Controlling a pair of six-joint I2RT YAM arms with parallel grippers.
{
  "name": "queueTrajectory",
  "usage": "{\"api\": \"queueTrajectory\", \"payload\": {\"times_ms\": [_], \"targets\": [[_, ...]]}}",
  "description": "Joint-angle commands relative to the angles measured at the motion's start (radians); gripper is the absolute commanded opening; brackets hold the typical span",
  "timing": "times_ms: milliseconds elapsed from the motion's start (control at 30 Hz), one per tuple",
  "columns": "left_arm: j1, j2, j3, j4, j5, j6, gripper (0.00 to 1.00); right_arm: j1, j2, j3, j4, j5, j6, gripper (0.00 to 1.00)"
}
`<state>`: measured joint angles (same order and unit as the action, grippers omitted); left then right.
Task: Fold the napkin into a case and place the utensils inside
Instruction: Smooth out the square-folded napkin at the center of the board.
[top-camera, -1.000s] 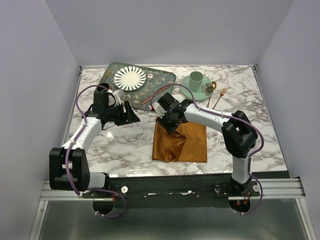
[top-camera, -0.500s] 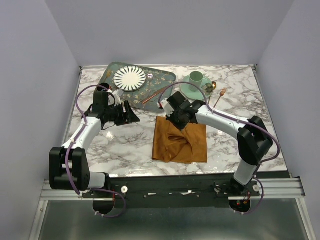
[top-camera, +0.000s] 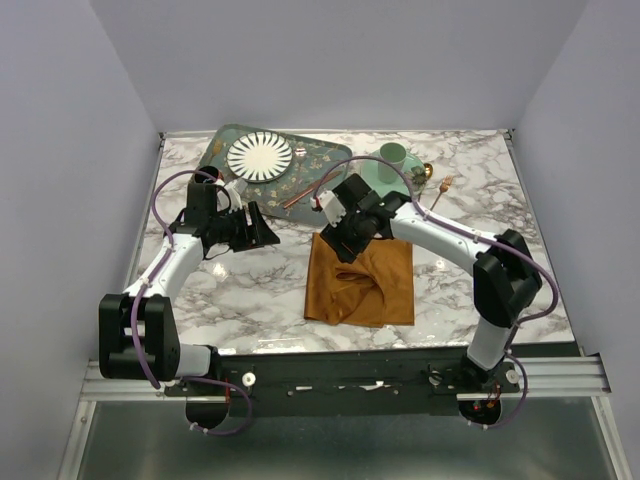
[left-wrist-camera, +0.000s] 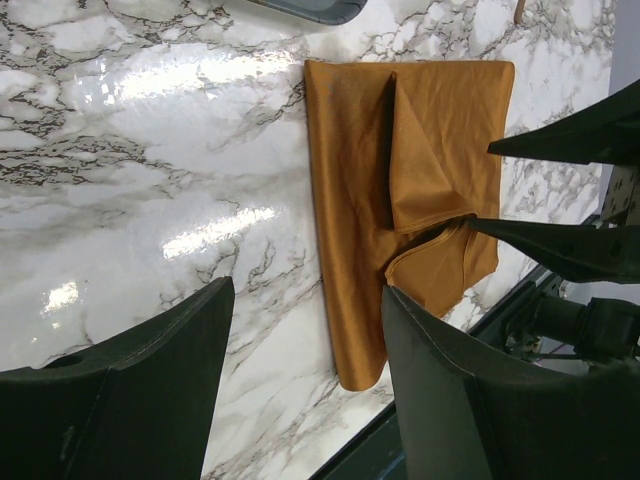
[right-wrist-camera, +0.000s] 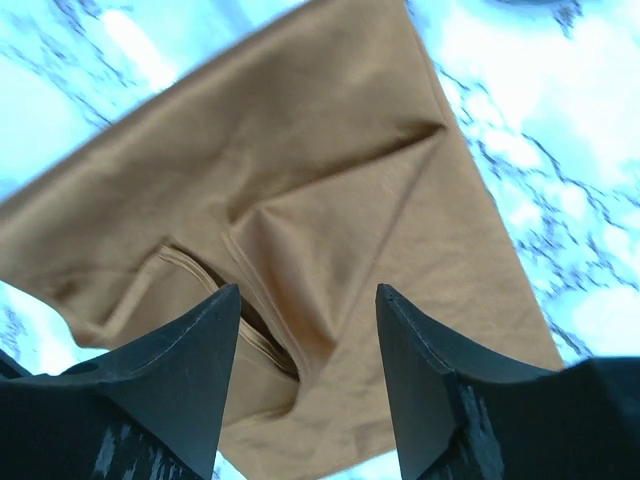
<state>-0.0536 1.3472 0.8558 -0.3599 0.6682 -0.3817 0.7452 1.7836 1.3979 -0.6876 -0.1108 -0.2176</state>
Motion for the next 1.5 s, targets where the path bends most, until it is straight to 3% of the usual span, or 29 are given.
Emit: {"api": "queueTrajectory", "payload": {"times_ms": [0, 467, 567, 700, 767, 967, 1200, 1267, 1333, 1400, 1467], "targets": [[0.006, 0.004, 0.012, 0.004, 0.013, 0.018, 0.70, 0.043, 0.071, 0.044, -0.013, -0.037, 0.008, 0.59], [0.008, 0.020, 0.015, 0.004, 0.016, 0.021, 0.70, 0.088, 0.163, 0.053, -0.003, 0.025, -0.022, 0.48], [0.008, 0.024, 0.017, 0.003, 0.018, 0.020, 0.70, 0.089, 0.143, 0.038, -0.003, 0.040, -0.026, 0.35], [0.008, 0.026, 0.020, 0.003, 0.018, 0.021, 0.71, 0.089, 0.097, 0.006, -0.003, 0.092, -0.034, 0.04], [0.008, 0.027, 0.022, 0.006, 0.018, 0.023, 0.71, 0.085, 0.062, -0.013, 0.002, 0.105, -0.045, 0.01], [0.008, 0.021, 0.022, 0.004, 0.022, 0.033, 0.71, 0.028, -0.029, -0.099, 0.007, 0.134, -0.057, 0.01], [0.008, 0.020, 0.023, 0.003, 0.021, 0.069, 0.72, -0.148, -0.059, -0.131, -0.010, 0.037, -0.054, 0.27], [0.008, 0.018, 0.023, 0.001, 0.021, 0.079, 0.73, -0.190, -0.061, -0.111, -0.029, 0.001, -0.049, 0.30], [0.008, 0.015, 0.023, -0.001, 0.019, 0.096, 0.73, -0.250, -0.056, -0.097, -0.050, -0.068, -0.043, 0.46], [0.006, 0.009, 0.026, -0.004, 0.011, 0.115, 0.73, -0.302, -0.050, -0.074, -0.070, -0.146, -0.045, 0.54], [-0.012, 0.015, 0.037, -0.033, -0.036, 0.156, 0.73, -0.326, -0.035, -0.056, -0.102, -0.190, -0.052, 0.54]]}}
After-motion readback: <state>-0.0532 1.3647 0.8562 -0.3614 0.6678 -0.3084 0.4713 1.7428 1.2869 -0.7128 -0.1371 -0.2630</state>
